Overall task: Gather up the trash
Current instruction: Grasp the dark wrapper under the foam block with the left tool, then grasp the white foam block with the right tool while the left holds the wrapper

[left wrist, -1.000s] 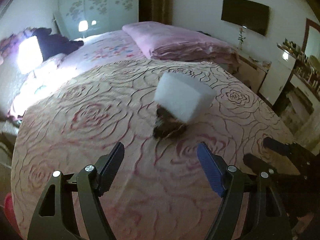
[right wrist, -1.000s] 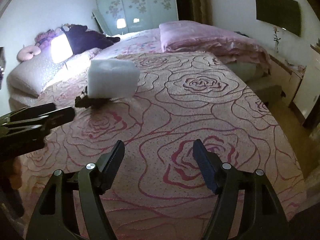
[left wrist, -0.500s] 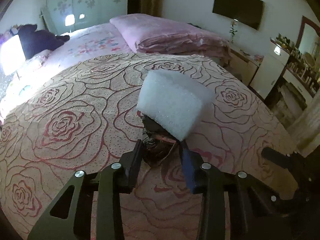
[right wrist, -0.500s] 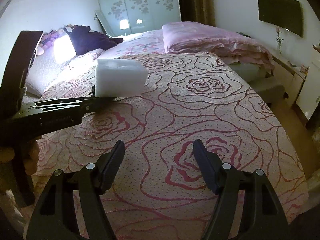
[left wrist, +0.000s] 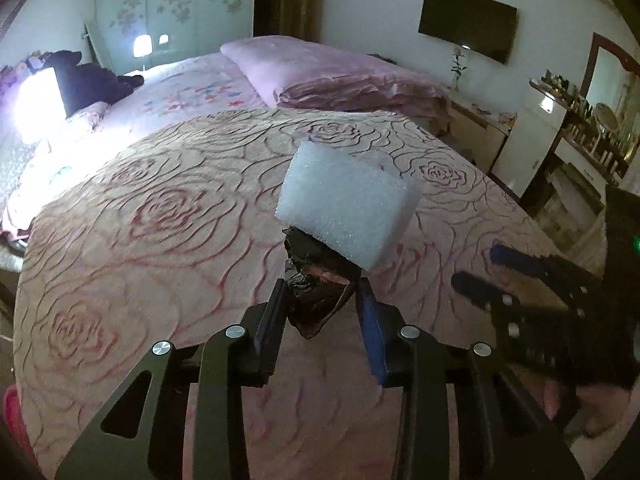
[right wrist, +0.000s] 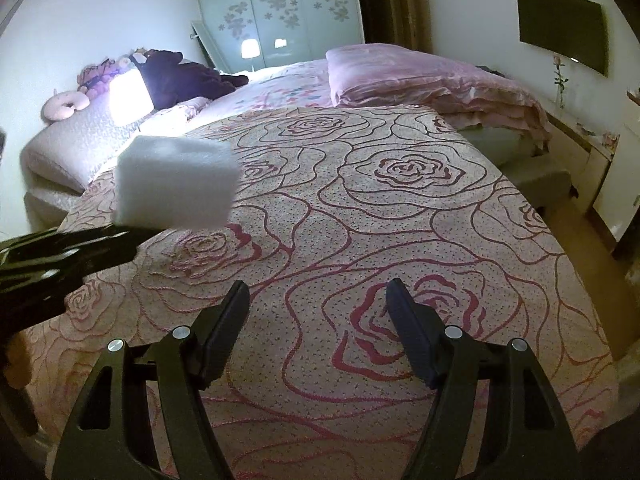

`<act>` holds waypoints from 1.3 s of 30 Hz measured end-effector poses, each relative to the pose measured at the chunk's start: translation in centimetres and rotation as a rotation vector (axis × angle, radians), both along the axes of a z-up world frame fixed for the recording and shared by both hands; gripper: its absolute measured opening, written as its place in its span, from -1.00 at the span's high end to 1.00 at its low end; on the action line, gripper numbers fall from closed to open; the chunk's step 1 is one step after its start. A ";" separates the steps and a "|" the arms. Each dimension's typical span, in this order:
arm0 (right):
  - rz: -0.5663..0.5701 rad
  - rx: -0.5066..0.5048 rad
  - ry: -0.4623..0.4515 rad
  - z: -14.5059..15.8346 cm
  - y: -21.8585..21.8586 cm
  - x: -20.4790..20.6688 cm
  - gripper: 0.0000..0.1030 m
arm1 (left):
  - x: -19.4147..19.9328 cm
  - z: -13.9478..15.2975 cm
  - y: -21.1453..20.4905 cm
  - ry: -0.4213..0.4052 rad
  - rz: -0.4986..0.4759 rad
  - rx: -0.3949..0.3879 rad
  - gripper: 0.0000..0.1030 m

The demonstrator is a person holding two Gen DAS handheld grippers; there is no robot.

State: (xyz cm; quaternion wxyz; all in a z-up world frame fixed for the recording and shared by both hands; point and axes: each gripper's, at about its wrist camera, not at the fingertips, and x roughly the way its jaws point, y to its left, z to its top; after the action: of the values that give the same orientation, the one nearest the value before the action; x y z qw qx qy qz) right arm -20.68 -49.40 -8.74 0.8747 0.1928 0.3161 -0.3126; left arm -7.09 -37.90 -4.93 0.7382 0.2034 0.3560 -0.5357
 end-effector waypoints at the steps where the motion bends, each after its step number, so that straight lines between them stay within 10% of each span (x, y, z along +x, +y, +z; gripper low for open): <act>1: 0.000 -0.002 0.003 0.0 0.0 0.1 -0.33 | 0.0 0.0 0.6 0.003 0.004 0.005 0.35; 12: 0.004 0.058 -0.013 0.3 0.8 0.5 -0.35 | 1.2 -0.9 6.7 0.047 0.106 0.008 0.35; 27: 0.350 0.149 -0.107 5.1 9.0 7.3 -0.48 | 0.4 -1.2 10.5 0.067 0.108 -0.023 0.35; 39: 0.297 -0.051 -0.015 5.7 10.7 6.8 -0.48 | -0.4 -1.0 14.1 0.018 0.110 -0.004 0.35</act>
State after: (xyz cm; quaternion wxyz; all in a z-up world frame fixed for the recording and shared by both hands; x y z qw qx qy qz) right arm -13.89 -38.70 -3.00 0.9182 0.1241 0.3268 -0.1863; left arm -7.52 -23.80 -5.93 0.7638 0.1774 0.3722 -0.4966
